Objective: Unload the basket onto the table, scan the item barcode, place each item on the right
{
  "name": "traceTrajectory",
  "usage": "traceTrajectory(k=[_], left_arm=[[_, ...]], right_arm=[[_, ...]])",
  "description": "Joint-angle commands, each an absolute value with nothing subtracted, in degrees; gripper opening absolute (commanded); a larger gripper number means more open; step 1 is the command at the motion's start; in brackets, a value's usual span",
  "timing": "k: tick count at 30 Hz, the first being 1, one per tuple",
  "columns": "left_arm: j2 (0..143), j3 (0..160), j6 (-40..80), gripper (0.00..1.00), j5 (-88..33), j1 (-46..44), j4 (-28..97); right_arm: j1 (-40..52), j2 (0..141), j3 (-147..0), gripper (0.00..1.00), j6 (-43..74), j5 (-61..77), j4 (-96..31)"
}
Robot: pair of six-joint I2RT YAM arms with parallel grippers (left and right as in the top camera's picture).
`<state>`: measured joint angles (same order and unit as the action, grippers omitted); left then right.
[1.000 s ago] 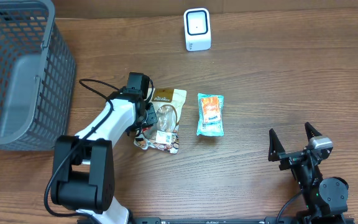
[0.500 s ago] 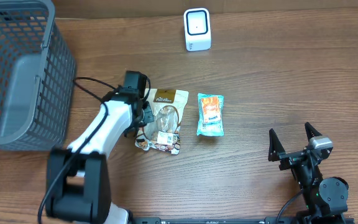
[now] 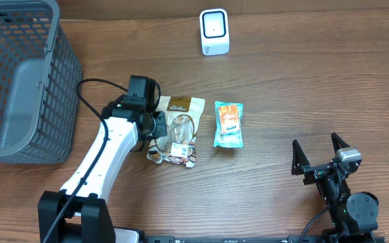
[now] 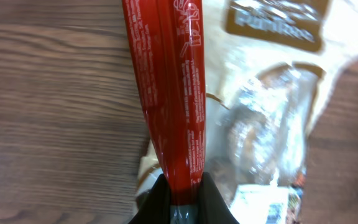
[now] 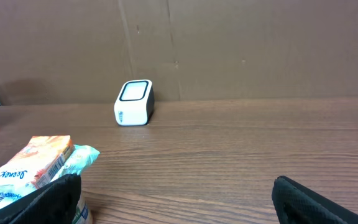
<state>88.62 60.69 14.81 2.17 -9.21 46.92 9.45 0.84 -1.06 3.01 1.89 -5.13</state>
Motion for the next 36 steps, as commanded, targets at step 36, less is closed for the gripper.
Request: traceTrajectory(k=[36], left_arm=[[88.38,50.02,8.78,0.35,-0.49,-13.15,44.47]], right_arm=[[9.30,0.23,-0.49,1.00,2.94,1.41,-4.75]])
